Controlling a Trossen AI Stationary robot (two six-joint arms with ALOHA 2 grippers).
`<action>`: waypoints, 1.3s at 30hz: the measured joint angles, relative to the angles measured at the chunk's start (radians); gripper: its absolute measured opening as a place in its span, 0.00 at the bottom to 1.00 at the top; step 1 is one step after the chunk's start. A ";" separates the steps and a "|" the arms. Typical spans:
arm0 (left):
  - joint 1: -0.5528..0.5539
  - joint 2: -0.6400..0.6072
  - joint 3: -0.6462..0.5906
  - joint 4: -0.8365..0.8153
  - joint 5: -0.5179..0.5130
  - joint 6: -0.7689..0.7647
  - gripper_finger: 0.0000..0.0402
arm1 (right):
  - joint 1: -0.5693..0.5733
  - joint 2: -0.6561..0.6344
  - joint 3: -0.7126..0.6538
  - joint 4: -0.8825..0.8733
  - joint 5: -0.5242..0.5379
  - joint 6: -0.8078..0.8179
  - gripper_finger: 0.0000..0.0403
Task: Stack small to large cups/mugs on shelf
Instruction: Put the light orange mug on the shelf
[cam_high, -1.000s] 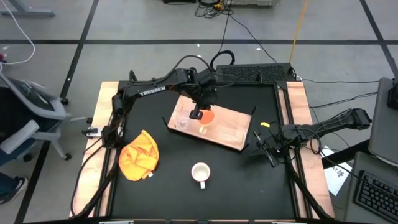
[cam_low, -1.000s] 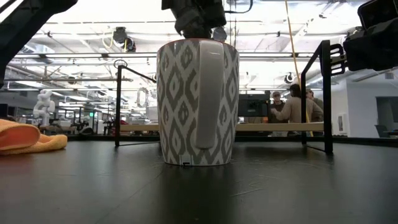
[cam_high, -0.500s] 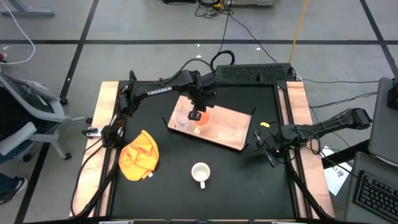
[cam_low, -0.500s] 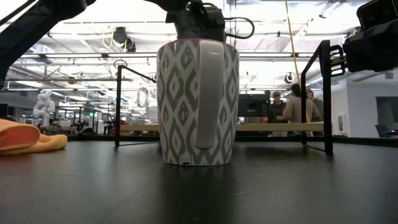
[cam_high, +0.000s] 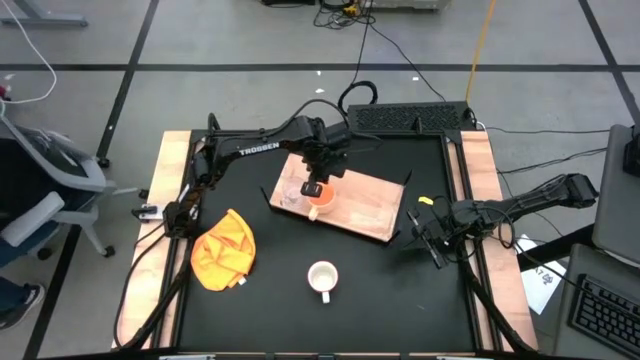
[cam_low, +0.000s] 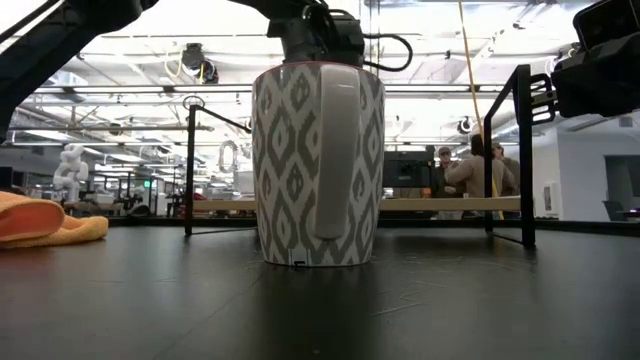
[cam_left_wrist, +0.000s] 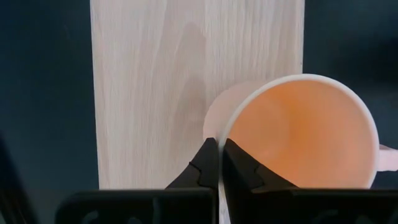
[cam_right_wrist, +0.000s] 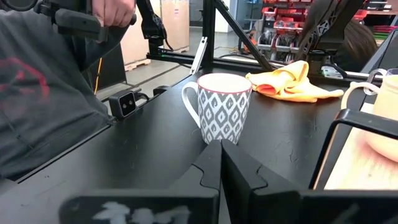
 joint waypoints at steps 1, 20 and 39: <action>0.000 0.000 0.000 0.000 0.000 0.000 0.01 | 0.000 0.000 0.000 0.000 0.000 0.000 0.00; 0.000 0.008 -0.014 0.000 0.018 0.016 0.01 | 0.000 0.005 0.000 -0.008 0.000 -0.004 0.00; -0.003 0.009 -0.014 0.004 0.018 0.027 0.03 | 0.000 0.018 0.000 -0.008 0.000 -0.004 0.00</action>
